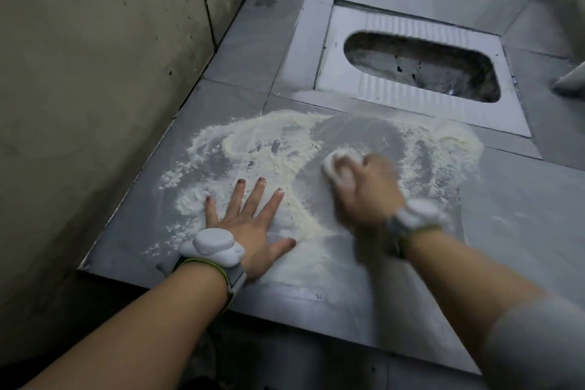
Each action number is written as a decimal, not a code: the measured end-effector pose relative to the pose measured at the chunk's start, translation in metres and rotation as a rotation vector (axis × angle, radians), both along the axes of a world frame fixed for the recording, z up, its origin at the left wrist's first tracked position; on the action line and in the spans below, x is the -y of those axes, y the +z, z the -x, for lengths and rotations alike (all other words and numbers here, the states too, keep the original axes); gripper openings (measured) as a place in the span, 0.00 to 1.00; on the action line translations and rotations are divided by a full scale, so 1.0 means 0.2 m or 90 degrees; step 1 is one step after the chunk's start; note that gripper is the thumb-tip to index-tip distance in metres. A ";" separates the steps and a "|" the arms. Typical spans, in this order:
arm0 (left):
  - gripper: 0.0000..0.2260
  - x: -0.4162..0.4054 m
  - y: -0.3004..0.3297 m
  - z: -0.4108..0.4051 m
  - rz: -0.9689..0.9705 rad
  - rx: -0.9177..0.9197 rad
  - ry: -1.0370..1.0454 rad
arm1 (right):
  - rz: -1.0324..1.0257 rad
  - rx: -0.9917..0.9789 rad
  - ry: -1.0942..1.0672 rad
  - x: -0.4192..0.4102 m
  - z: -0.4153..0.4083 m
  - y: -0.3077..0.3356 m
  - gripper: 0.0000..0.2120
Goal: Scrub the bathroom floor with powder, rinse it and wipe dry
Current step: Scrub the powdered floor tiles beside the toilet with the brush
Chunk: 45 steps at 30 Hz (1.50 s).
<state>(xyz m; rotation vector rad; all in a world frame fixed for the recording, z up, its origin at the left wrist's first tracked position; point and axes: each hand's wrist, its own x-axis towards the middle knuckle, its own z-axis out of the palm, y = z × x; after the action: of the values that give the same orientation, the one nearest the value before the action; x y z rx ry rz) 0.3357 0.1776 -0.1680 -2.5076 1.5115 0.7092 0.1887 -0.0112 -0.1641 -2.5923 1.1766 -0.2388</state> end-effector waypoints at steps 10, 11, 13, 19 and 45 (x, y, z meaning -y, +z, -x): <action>0.33 -0.07 0.17 -0.08 -0.030 -0.037 -0.045 | -0.139 0.053 0.128 -0.46 0.38 0.06 0.25; 0.34 -0.10 0.17 -0.08 -0.047 -0.042 -0.043 | -0.143 0.054 0.144 -0.53 0.38 0.06 0.25; 0.37 -0.15 0.16 -0.06 -0.068 -0.049 -0.038 | -0.133 0.063 0.188 -0.64 0.36 0.03 0.25; 0.39 -0.14 0.14 -0.04 -0.073 -0.045 -0.029 | -0.082 0.053 0.286 -0.63 0.20 0.00 0.23; 0.39 -0.12 0.09 -0.07 -0.053 -0.025 -0.055 | -0.119 0.101 0.221 -0.46 0.14 0.07 0.22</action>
<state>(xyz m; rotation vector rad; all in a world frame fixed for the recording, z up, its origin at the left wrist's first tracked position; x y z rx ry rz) 0.3489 0.2025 -0.1495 -2.3656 1.5587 0.7940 0.1604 0.0814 -0.1492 -2.5040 0.6471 -0.2409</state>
